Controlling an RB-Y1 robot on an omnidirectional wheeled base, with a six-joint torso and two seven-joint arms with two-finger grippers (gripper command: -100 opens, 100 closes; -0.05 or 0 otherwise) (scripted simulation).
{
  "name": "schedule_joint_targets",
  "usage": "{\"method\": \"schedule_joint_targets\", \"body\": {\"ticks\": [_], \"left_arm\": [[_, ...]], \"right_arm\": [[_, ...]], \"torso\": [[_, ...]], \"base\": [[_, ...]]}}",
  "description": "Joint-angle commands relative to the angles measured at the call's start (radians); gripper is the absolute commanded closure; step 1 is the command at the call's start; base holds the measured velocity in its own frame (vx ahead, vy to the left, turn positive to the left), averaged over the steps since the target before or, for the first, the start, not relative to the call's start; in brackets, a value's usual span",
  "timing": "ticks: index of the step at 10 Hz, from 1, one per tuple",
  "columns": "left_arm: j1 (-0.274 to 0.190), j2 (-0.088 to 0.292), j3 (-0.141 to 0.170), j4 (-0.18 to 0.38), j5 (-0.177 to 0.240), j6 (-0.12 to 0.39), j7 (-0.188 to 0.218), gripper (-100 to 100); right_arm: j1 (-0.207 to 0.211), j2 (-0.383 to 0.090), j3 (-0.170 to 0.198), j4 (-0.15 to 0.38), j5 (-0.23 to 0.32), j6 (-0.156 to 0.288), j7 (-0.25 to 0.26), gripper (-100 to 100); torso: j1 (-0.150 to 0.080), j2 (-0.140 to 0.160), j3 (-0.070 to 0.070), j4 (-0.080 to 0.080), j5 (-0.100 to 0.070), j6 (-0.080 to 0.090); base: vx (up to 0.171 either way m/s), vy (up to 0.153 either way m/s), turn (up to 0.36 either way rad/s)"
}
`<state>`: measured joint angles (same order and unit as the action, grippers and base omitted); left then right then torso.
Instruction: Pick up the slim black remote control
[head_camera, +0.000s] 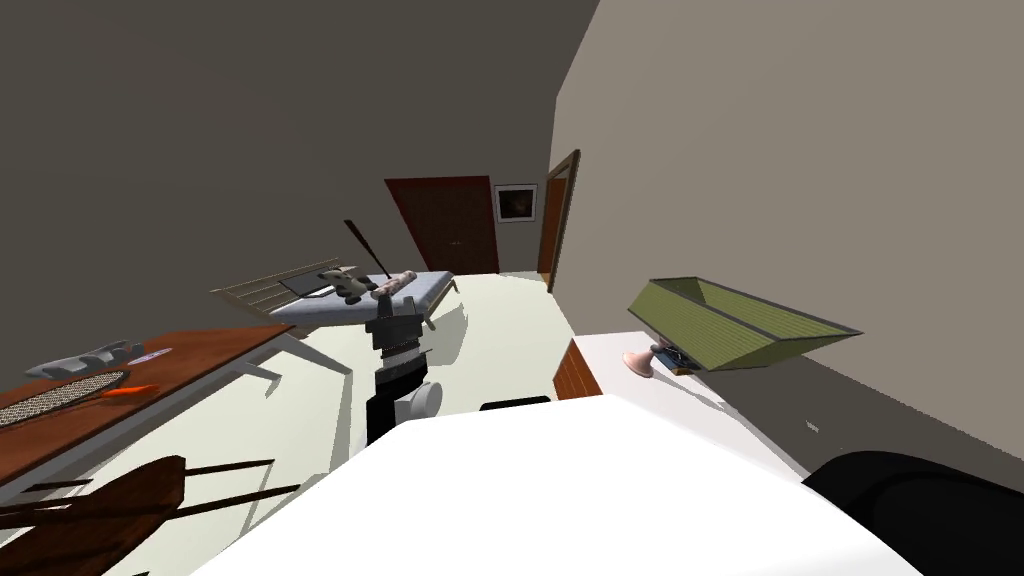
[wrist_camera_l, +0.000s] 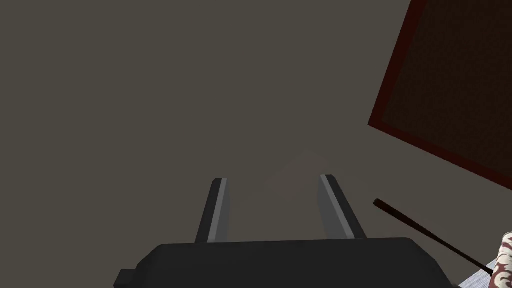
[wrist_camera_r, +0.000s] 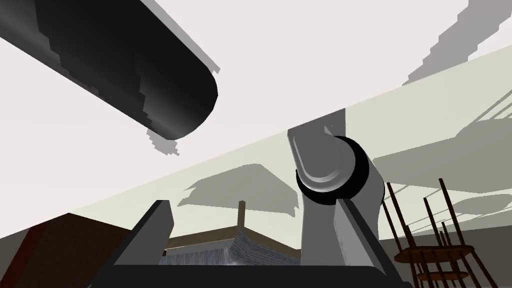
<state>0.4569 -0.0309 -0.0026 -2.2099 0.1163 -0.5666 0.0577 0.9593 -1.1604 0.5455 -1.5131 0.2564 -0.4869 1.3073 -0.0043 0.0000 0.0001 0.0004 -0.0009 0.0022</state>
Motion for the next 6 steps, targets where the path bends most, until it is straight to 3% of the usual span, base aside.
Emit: {"method": "schedule_joint_targets", "body": {"ticks": [1, 4, 6], "left_arm": [[0.0, 0.0, 0.0, 0.0, 0.0, 0.0, 0.0, 0], [0.0, 0.0, 0.0, 0.0, 0.0, 0.0, 0.0, 0], [0.0, 0.0, 0.0, 0.0, 0.0, 0.0, 0.0, 0]], "right_arm": [[-0.003, -0.05, 0.026, 0.028, 0.001, 0.005, 0.047, -100], [-0.042, -0.136, 0.079, 0.099, 0.006, 0.024, 0.119, -100], [-0.069, -0.173, 0.105, 0.136, 0.008, 0.041, 0.152, -100]], "torso": [[0.0, 0.0, 0.0, 0.0, 0.0, 0.0], [0.0, 0.002, 0.001, 0.001, 0.0, 0.0], [0.0, 0.0, 0.0, 0.0, 0.0, 0.001]], "base": [[-0.098, -0.016, 0.419], [-0.112, -0.011, 0.326], [-0.083, -0.001, 0.21]]}}
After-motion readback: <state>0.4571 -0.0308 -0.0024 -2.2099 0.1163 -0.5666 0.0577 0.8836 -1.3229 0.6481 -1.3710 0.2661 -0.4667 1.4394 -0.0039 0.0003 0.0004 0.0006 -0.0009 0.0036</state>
